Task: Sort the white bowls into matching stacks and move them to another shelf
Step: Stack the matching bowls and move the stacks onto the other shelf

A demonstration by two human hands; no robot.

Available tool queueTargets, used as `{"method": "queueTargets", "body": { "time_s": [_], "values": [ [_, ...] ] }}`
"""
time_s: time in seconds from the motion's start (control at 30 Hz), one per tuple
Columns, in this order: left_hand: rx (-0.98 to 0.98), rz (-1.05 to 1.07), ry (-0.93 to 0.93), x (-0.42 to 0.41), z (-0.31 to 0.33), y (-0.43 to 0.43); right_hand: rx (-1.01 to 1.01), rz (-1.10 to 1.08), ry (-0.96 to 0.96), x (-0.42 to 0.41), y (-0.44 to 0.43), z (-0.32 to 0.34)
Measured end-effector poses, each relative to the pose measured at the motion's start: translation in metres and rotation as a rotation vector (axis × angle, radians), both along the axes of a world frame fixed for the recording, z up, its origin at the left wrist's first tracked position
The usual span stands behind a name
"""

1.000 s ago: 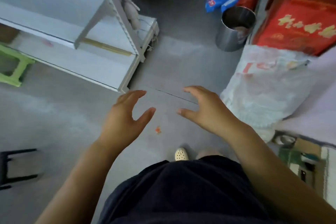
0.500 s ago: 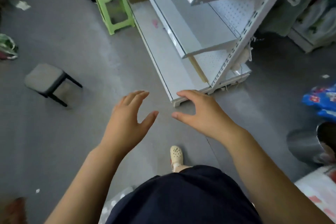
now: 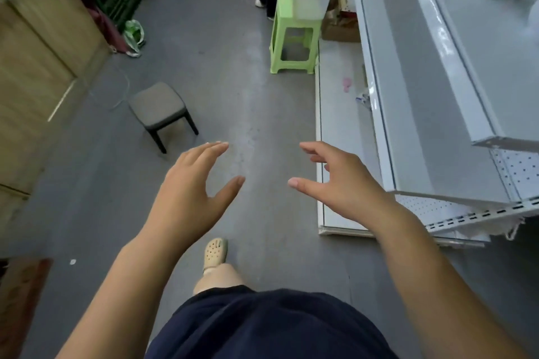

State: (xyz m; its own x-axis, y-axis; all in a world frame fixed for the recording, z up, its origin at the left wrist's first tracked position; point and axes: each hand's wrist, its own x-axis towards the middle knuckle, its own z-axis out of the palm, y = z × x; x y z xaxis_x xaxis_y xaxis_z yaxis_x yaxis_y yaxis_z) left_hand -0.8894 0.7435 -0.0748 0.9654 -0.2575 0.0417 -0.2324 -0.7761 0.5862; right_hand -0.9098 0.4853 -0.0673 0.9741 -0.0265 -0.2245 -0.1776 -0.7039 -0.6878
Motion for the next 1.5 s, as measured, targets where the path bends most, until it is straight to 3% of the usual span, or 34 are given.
{"method": "queueTargets", "body": {
  "time_s": [0.23,0.47,0.8,1.17,1.5],
  "values": [
    [0.028,-0.135,0.013,0.139,0.024,0.034,0.017,-0.134,-0.04,0.116,0.034,0.007],
    [0.103,-0.445,-0.011,0.263,0.035,0.007,0.074,-0.399,-0.099,0.172,0.045,0.017],
    [-0.001,-0.831,-0.069,0.345,0.038,-0.166,0.01,-0.816,-0.147,0.181,-0.065,0.033],
    [-0.235,-0.953,-0.12,0.406,0.068,-0.362,-0.059,-1.027,-0.258,0.225,-0.227,0.068],
    [-0.245,-1.067,0.001,0.469,0.054,-0.491,-0.032,-1.279,-0.29,0.256,-0.297,0.062]
  ]
}}
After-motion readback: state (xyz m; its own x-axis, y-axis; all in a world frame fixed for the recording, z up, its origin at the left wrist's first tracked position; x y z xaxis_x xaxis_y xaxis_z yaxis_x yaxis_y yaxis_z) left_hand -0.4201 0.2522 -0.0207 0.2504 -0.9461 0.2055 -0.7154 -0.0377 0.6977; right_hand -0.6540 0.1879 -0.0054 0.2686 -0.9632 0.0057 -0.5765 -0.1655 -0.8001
